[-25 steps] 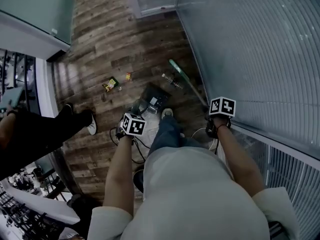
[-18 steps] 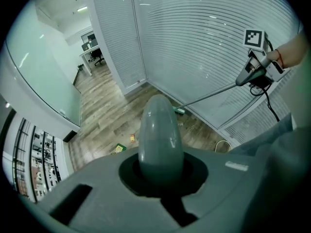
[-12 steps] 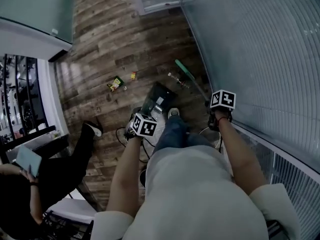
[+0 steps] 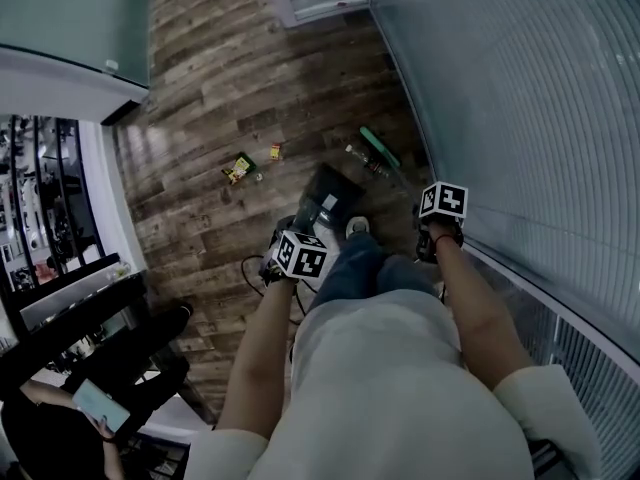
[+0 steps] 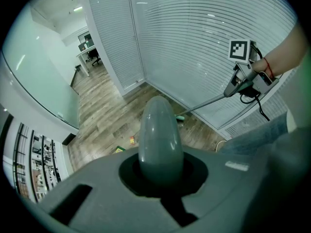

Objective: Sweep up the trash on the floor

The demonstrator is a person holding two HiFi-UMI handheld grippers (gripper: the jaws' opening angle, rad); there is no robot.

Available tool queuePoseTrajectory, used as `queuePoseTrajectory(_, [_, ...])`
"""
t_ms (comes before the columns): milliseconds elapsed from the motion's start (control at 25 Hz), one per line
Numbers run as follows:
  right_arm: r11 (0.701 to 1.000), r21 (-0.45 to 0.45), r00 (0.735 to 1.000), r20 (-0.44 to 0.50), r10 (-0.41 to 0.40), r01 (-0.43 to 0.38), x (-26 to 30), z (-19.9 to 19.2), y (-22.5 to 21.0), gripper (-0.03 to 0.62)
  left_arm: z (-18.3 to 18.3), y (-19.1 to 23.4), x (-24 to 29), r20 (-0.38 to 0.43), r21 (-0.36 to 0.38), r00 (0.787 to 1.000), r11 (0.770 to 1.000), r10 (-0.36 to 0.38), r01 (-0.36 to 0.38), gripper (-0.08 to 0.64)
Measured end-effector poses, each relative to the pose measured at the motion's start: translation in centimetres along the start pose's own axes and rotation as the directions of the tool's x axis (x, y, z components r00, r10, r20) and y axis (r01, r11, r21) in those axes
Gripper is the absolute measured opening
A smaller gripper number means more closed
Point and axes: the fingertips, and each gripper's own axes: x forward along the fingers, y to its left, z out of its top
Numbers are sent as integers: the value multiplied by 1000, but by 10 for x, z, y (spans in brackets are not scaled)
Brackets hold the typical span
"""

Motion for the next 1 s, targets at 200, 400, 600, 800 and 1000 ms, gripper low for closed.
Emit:
queuePoseTrajectory(200, [1000, -11, 1000, -12, 8, -8, 8, -4, 5, 98, 6, 8, 3, 2, -2, 1000, 1000, -1, 1, 9])
queuePoseTrajectory(400, [1000, 1, 999, -32, 24, -24, 11, -6, 22, 98, 11, 12, 3, 5, 1, 1000, 1000, 4, -4, 11])
queuePoseTrajectory(600, [998, 48, 999, -36, 35, -33, 10, -17, 31, 98, 10, 8, 3, 9, 8, 1000, 1000, 3, -3, 9])
queuePoseTrajectory(800, [996, 62, 996, -63, 71, -67, 9, -32, 45, 98, 8, 8, 0, 13, 10, 1000, 1000, 0, 0, 9])
queuePoseTrajectory(1000, [989, 99, 989, -93, 117, -108, 12, -48, 58, 98, 9, 8, 1, 17, 11, 1000, 1000, -1, 1, 11])
